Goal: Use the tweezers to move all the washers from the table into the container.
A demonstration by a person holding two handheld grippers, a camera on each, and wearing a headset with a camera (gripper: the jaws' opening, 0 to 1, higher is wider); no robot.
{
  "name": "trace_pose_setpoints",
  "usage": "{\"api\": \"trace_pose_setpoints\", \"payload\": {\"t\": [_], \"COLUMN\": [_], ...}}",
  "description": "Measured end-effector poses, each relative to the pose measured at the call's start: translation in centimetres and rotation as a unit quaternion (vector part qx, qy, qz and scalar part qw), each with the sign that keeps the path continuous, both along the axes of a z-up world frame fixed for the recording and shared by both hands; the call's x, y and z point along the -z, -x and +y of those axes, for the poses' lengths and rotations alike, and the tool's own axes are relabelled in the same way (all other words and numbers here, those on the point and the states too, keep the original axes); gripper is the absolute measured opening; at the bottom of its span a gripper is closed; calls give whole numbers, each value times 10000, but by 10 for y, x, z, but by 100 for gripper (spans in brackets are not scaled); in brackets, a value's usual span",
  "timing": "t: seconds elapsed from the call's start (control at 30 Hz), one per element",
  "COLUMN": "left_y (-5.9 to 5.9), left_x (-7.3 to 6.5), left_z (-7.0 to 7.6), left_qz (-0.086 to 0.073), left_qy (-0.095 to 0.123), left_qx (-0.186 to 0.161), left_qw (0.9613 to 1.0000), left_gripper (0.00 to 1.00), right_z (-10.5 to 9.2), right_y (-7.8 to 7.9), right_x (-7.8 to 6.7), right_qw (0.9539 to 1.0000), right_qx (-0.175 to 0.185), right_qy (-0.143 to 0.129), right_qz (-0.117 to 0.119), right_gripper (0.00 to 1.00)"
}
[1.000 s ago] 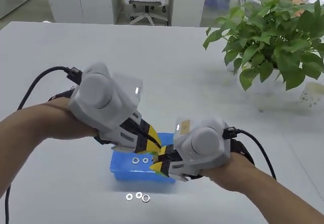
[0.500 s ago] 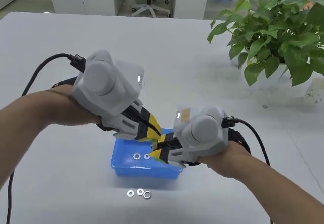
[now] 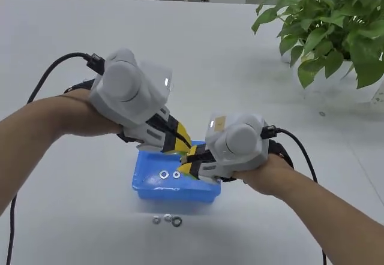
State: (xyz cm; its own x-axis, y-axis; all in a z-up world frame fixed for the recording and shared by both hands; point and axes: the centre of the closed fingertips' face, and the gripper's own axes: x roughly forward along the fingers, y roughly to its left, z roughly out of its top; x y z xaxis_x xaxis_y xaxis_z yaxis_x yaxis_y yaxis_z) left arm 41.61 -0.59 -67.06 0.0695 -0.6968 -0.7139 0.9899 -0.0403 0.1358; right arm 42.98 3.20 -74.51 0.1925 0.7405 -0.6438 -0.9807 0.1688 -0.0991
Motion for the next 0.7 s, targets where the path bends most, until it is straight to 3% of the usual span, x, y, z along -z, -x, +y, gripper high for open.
{"api": "trace_pose_setpoints", "payload": {"t": [0.7], "left_y": [-11], "left_x": [30], "left_z": [-1], "left_qz": [205], "left_qy": [-79], "left_qx": [-7], "left_qw": [9998], "left_gripper": [5], "right_z": [-2], "right_y": [-7], "right_x": [29], "right_qw": [9997], "right_qx": [-56], "right_qy": [74], "right_qz": [221], "right_gripper": [10]}}
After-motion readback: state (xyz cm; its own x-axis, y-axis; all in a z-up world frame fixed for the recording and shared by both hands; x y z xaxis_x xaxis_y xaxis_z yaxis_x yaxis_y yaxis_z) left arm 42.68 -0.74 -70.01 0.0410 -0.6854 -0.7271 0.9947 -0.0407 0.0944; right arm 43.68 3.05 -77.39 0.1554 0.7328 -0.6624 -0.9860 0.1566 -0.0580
